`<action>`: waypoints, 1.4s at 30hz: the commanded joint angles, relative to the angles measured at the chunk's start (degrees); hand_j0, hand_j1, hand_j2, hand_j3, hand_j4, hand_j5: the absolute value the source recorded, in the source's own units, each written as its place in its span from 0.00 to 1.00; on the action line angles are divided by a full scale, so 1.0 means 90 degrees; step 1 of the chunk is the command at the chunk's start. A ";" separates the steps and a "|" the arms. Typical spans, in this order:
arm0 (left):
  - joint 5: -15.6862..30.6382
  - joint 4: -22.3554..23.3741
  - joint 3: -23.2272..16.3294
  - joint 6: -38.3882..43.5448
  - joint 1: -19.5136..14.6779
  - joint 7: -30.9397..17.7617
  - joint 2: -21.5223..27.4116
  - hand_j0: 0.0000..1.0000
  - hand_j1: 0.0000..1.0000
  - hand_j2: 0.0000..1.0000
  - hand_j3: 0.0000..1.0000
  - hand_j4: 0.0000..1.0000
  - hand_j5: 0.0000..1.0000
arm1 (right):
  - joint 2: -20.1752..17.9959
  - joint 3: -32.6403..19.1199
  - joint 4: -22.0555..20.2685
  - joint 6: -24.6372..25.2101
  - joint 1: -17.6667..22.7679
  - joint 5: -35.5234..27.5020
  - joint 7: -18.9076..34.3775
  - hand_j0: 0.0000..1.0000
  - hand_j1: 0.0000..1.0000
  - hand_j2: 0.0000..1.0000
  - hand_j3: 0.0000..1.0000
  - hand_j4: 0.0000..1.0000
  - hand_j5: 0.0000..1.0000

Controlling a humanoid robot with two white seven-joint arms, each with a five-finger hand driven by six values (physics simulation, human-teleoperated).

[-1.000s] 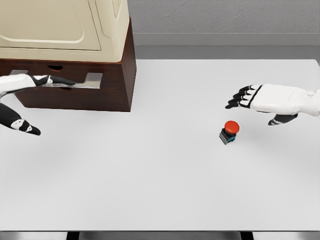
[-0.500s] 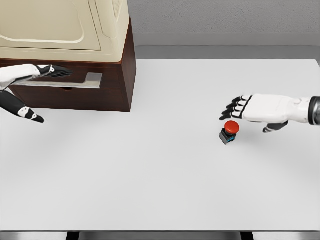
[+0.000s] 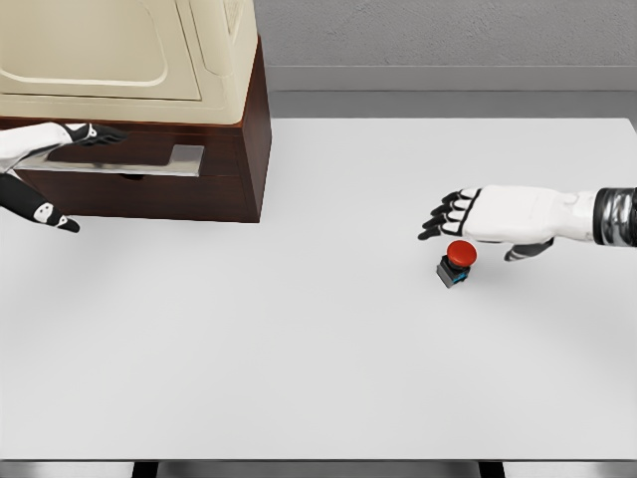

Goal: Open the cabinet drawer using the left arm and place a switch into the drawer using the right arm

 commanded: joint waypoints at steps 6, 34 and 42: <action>0.0003 0.0004 -0.0199 0.0019 0.0000 0.0011 0.0002 1.00 1.00 1.00 1.00 1.00 1.00 | 0.0084 0.0304 0.0074 0.0015 0.0000 0.0024 -0.0002 1.00 1.00 1.00 1.00 1.00 1.00; 0.0218 -0.0064 -0.0717 -0.0548 0.0000 -0.0086 0.0647 1.00 1.00 1.00 1.00 1.00 1.00 | 0.0123 0.0343 0.0240 0.0015 -0.0039 0.0024 -0.0002 1.00 1.00 1.00 1.00 1.00 1.00; 0.0306 -0.0064 -0.0912 -0.0958 -0.0010 -0.0311 0.0832 1.00 1.00 1.00 1.00 1.00 1.00 | 0.0172 0.0353 0.0240 0.0015 -0.0039 0.0024 -0.0002 1.00 1.00 1.00 1.00 1.00 1.00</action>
